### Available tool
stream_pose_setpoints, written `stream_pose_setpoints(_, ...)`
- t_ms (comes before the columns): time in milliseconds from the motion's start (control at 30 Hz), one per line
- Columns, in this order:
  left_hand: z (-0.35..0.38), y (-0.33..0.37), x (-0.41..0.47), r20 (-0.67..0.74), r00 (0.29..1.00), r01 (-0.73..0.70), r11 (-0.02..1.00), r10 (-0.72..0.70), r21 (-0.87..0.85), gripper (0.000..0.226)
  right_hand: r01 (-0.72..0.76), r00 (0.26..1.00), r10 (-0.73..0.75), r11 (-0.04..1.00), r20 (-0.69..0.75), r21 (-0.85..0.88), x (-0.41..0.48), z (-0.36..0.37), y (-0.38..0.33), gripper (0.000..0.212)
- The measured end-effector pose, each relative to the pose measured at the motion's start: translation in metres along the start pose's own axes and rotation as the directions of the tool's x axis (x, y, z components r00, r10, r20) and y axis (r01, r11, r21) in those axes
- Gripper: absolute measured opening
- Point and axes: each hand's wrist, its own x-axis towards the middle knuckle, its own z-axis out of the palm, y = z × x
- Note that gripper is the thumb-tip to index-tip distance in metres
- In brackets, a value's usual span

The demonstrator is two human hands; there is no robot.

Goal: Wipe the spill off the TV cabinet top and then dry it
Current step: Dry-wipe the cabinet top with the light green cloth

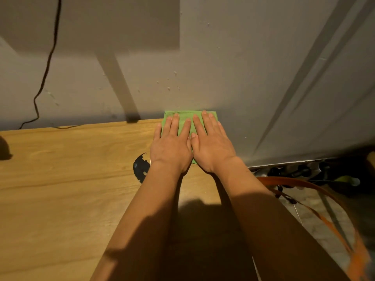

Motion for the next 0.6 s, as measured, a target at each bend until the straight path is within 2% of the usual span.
stream_pose_setpoints(267, 0.009, 0.025, -0.081, 0.0, 0.999, -0.034, 0.999, 0.034, 0.03, 0.055, 0.005, 1.0, -0.005, 1.0, -0.01, 0.022, -0.086, 0.008, 0.001, 0.057)
stream_pose_setpoints(600, 0.041, 0.063, -0.259, -0.021, 1.0, -0.023, 0.999, 0.023, -0.025, 0.055, -0.003, 1.0, 0.002, 0.999, 0.001, 0.053, -0.267, 0.031, -0.016, 0.058)
